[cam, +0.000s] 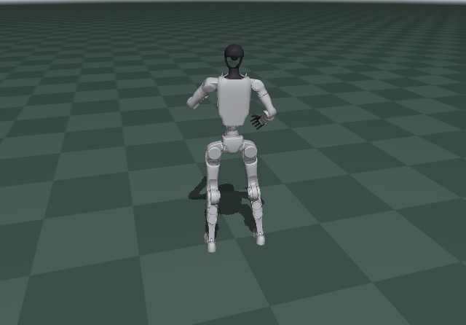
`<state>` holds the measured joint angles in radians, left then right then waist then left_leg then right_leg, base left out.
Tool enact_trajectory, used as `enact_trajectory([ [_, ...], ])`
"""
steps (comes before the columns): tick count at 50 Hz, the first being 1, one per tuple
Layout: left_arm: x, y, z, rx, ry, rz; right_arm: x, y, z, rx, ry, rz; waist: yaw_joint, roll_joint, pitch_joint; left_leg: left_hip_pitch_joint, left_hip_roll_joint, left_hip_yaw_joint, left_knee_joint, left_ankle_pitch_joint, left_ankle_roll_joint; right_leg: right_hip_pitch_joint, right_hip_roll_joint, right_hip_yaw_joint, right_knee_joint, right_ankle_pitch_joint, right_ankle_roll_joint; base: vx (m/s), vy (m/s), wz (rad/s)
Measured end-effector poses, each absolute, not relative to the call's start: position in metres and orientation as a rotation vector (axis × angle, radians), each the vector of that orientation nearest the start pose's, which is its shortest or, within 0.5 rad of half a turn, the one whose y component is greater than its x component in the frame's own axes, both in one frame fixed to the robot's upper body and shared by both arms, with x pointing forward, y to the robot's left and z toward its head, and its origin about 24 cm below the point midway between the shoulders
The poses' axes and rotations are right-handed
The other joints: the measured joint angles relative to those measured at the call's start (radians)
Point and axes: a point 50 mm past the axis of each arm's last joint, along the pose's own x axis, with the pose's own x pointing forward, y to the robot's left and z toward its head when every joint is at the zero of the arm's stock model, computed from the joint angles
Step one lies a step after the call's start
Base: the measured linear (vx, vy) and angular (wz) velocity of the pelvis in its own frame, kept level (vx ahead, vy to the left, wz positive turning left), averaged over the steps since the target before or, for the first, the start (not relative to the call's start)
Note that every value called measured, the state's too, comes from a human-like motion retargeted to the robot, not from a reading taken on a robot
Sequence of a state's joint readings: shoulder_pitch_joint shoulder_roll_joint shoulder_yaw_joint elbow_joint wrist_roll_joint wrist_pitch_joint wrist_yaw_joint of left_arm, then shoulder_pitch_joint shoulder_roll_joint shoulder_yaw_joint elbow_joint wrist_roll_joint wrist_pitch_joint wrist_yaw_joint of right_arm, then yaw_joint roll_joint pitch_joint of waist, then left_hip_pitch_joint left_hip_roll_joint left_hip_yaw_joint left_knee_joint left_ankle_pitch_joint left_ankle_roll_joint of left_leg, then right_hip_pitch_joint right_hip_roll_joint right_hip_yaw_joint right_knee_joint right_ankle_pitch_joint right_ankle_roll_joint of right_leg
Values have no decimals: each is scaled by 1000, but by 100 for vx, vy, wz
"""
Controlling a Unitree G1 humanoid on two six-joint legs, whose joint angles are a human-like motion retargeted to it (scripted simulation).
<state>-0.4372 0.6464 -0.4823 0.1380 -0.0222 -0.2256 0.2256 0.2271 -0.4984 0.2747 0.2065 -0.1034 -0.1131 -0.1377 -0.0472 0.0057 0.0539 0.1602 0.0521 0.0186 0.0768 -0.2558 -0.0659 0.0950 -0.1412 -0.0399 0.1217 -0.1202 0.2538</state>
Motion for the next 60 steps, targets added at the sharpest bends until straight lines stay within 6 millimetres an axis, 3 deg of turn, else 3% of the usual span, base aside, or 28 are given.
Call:
enact_trajectory([
  [7,336,182,192,232,-499,-117,184,-207,-40,-611,338,218,14,6,-3,7,-1,-19,1,-6,-5,17,-2,-21,0,-6,1,0,0,0],
  [10,348,191,230,141,-566,-59,185,-205,-40,-619,340,247,13,10,-9,6,-2,-27,1,-3,-5,22,-4,-31,0,-7,-1,0,0,0],
  [18,358,195,343,363,-794,67,185,-211,-39,-643,366,282,2,22,-26,-2,-5,-44,2,3,-7,26,-8,-49,-4,-7,4,0,0,0],
  [25,374,210,398,362,-666,227,190,-227,-39,-682,434,194,-16,46,-35,-13,-7,-37,-4,14,3,9,-11,-46,-3,-4,1,0,0,0],
  [32,381,254,415,254,-454,471,199,-232,-36,-706,440,190,-58,69,-49,-26,-6,-27,-3,16,1,-9,-10,-37,-4,-2,3,0,0,0],
  [37,374,269,422,161,-441,560,203,-235,-33,-712,423,159,-89,78,-51,-34,-4,-20,-3,17,1,-20,-8,-30,-5,0,2,0,0,0],
  [52,371,268,421,229,-523,618,193,-241,-38,-714,444,114,-114,80,-48,-34,-1,-11,-3,17,6,-26,-4,-22,-3,1,0,0,0,0],
  [60,369,247,425,160,-640,481,192,-240,-37,-715,437,96,-99,73,-46,-29,-1,-12,-6,18,7,-22,-5,-24,-2,1,0,0,0,0],
])
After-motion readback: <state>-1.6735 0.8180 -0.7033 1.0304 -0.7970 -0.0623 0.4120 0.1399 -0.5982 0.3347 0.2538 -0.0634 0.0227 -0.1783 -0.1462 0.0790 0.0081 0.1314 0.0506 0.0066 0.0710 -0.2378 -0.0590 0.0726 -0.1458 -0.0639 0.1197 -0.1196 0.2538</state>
